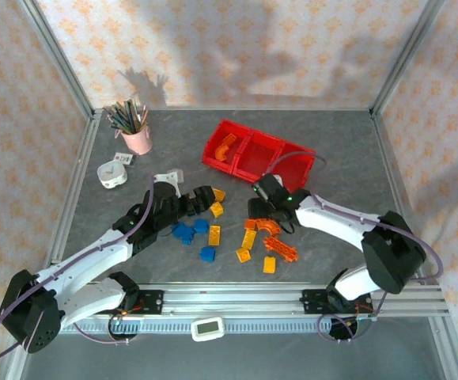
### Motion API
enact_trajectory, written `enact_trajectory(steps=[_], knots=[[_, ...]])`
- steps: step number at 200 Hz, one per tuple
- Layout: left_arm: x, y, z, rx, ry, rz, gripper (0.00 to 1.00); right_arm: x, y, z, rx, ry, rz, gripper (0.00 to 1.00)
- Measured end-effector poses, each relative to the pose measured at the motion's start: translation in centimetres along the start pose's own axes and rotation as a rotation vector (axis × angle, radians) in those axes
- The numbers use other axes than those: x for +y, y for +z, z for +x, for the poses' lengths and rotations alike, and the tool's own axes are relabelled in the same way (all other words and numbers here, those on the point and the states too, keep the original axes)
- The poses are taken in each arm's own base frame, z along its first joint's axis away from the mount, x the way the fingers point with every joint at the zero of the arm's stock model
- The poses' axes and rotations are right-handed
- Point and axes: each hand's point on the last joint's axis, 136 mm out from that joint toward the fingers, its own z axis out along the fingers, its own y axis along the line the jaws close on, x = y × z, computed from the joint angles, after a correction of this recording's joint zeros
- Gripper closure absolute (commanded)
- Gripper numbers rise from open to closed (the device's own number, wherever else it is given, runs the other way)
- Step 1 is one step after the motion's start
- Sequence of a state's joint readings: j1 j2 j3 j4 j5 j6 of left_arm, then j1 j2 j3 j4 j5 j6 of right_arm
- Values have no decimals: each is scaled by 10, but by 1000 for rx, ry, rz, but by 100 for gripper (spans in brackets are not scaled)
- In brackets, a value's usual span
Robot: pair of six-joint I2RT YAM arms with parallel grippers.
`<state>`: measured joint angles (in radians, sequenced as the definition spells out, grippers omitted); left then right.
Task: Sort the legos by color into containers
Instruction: Pick up the lego from the center of the table.
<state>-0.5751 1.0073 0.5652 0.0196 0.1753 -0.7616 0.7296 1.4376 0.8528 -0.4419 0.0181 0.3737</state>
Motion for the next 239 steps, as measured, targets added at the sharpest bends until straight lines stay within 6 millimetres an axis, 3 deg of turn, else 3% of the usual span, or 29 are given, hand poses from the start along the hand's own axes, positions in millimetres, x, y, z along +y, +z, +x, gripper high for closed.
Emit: enact_trajectory(steps=[56,144,192,239], knots=[[-3,1,10,18,-15,15,1,-11,5,36,59,68,20,10],[-1,0,6,-2,-15,4,1,-10,11,39,50,109,31,10],[-1,0,6,-6,-15,4,1,-11,24,45,62,102,41,9],[-1,0,5,-6,-15,4,1,-25,25,44,41,122,110,10]])
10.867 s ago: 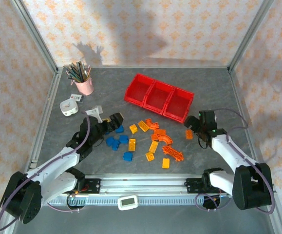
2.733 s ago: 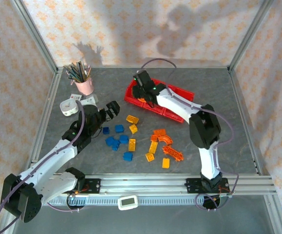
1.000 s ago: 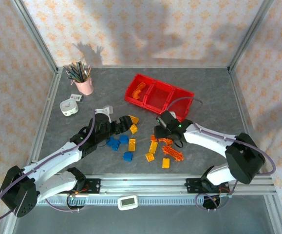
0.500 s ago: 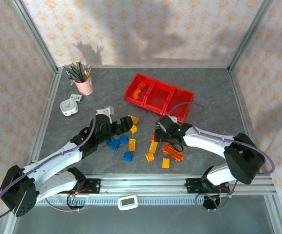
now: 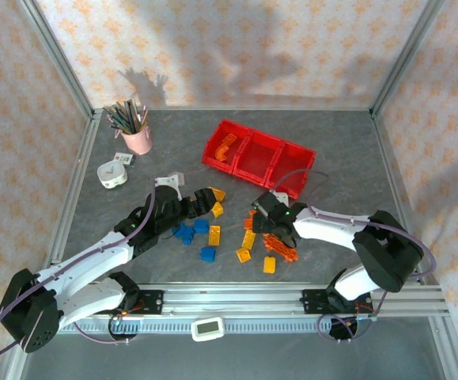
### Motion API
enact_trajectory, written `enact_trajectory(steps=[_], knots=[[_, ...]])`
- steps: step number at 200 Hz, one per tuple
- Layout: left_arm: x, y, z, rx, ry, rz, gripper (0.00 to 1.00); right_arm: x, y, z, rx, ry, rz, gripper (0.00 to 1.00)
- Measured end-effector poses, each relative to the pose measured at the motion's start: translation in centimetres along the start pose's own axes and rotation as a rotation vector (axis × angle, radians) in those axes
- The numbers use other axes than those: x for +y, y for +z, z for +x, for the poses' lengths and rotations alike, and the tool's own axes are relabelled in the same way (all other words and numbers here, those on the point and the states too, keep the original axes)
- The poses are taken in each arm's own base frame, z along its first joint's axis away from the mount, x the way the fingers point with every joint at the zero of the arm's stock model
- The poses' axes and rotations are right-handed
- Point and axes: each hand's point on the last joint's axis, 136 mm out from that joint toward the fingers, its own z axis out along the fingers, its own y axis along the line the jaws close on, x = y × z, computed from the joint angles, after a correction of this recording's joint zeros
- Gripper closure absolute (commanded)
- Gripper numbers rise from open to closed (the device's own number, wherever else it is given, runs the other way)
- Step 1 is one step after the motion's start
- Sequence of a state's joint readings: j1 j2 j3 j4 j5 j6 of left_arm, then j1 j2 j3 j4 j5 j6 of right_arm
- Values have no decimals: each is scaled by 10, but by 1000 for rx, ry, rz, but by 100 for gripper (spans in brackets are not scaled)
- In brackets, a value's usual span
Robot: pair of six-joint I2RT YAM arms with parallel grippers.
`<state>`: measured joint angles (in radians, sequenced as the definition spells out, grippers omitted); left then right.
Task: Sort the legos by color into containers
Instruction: Pick up the lego from the center of the table.
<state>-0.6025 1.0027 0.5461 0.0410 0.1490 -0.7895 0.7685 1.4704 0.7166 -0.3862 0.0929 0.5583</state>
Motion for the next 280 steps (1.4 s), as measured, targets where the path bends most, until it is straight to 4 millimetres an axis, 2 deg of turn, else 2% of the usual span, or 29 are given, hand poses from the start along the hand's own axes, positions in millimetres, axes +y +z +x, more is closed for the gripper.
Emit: enact_trajectory(steps=[46,73,125,174,220,256,280], knots=[[0,0,0,0,0,0,1,-19,-15,-14,-56,68,27,10],[0,0,0,0,1,0,1,-20,-20,-14,-61,72,11,8],[-3,-3,-3,-12,-4,12,1,-12,-21,-1,1,-1,-20,3],[-8,-11,-12,-50,-15,28,1,-14,-25,16,60,-47,11,2],[-6,-11,-12,-53,-20,21,1,-17,-16,28,121,-61,44,2],[-5,-11,-12,-56,-20,14,1,-12,-16,28,124,-60,22,1],[-5,-11,-12,-56,-20,14,1,-14,-8,28,132,-65,48,2]])
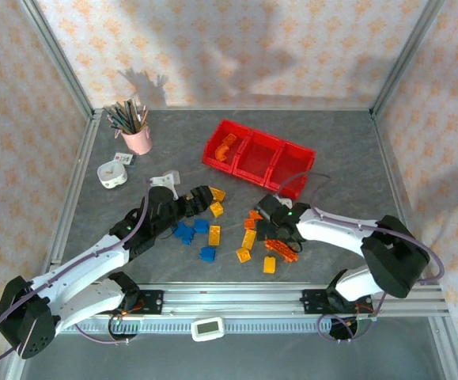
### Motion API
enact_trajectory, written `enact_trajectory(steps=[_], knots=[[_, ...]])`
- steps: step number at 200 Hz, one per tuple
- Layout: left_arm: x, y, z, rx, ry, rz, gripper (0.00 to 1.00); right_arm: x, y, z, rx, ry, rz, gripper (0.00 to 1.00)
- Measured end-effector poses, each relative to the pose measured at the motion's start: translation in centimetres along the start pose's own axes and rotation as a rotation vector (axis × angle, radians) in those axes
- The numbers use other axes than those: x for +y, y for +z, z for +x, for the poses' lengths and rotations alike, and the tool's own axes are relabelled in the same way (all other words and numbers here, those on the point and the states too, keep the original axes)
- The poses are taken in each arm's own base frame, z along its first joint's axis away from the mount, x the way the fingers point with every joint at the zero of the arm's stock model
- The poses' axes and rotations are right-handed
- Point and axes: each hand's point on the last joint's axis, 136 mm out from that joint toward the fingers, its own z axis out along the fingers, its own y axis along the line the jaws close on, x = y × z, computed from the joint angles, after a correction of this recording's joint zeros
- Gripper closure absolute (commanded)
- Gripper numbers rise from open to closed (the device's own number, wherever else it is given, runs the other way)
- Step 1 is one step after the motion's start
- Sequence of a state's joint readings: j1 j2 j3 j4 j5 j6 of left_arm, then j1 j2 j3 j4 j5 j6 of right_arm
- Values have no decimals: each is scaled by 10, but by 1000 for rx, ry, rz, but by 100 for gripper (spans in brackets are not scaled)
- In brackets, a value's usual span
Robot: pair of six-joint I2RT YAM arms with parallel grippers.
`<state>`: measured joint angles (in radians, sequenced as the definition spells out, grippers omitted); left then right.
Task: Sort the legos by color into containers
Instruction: Pick up the lego from the center of the table, then place the lego in the container.
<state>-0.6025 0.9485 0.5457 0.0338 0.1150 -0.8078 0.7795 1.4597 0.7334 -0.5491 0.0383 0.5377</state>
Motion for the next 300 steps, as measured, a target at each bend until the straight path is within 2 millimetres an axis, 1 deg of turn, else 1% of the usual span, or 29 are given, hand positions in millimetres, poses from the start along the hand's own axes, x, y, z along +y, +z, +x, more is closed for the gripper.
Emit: enact_trajectory(steps=[22,50,67,84,122,138,161,190,224,244,263,285,300], knots=[[0,0,0,0,0,0,1,-5,5,-5,0,13,11,6],[1,0,-1,-6,0,-5,1,-10,9,-19,-23,48,6,13],[2,0,-2,-10,0,-9,1,-12,12,-27,-34,56,-1,19],[2,0,-2,-13,0,-12,1,-8,15,-33,-40,57,-20,26],[3,1,-2,-12,1,-16,1,-5,16,-36,-45,41,-26,41],[3,1,-2,-12,1,-16,1,-6,16,-37,-49,39,-24,49],[4,2,-1,-8,1,-21,1,-4,16,-39,-58,40,-31,56],[7,5,2,3,3,-33,1,-2,16,-42,-70,41,-40,61],[8,6,3,7,3,-37,1,-2,14,-43,-74,40,-42,62],[9,6,3,7,3,-38,1,-3,7,-46,-90,40,-46,62],[8,6,2,1,3,-38,1,0,-8,-57,-122,39,-60,62],[8,3,-2,-19,6,-39,1,9,-32,-78,-179,34,-99,62],[8,2,-6,-33,14,-45,1,19,-49,-97,-223,28,-130,61]])
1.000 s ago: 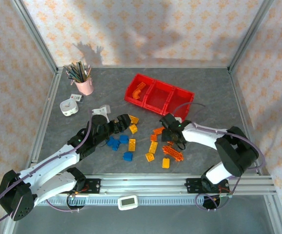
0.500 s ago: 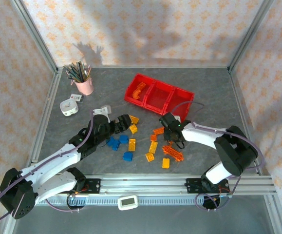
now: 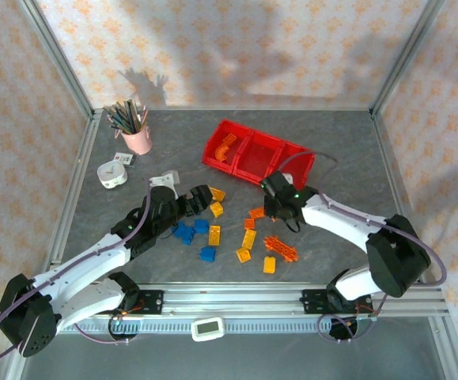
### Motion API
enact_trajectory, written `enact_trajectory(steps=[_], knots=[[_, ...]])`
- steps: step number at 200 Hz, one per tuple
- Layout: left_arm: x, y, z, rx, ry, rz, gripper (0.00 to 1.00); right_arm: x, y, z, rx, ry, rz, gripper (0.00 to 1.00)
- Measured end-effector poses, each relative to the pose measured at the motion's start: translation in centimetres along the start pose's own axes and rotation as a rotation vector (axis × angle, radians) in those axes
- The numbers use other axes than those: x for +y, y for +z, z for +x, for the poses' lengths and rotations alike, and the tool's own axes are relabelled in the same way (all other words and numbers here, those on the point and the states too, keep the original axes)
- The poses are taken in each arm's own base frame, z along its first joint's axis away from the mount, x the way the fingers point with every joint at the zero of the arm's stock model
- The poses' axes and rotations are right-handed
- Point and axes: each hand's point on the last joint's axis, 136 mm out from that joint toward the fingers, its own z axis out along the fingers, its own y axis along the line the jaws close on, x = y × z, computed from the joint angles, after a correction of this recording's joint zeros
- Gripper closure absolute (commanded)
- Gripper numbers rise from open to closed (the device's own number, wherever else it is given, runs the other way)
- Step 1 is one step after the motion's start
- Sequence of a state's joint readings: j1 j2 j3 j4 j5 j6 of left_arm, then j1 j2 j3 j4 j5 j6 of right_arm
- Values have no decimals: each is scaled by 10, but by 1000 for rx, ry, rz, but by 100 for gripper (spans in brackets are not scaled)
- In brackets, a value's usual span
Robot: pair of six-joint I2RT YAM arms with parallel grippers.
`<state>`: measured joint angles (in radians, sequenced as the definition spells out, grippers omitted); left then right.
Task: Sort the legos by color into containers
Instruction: Place the lego in the container, then rotate the lego at the center of the table.
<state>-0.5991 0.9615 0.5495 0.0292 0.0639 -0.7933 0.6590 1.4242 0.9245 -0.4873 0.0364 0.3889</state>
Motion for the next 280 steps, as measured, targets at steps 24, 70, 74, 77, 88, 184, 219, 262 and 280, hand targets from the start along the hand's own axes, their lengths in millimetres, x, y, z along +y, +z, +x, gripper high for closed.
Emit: enact_trajectory(steps=[24,70,74,77,88,184,219,262,280], knots=[[4,-1,-11,-21,2,-21,1,21,-14,-34,-59,-10,-51,60],[13,-5,-48,-104,-17,-52,1,79,4,-102,-120,-44,-116,59],[14,-5,-51,-111,-17,-57,1,84,7,-108,-126,-47,-119,59],[15,-5,-52,-115,-17,-60,1,88,10,-113,-131,-50,-122,59],[19,-6,-58,-128,-18,-71,1,102,21,-128,-146,-58,-128,59],[35,0,-64,-118,-19,-105,1,115,101,-228,-250,-15,-70,31],[32,1,-65,-111,-17,-94,1,120,85,-231,-263,-24,-94,28],[25,2,-59,-75,-18,-55,1,105,36,-183,-224,-55,-108,23],[22,1,-57,-63,-17,-38,1,97,14,-157,-215,-63,-116,21]])
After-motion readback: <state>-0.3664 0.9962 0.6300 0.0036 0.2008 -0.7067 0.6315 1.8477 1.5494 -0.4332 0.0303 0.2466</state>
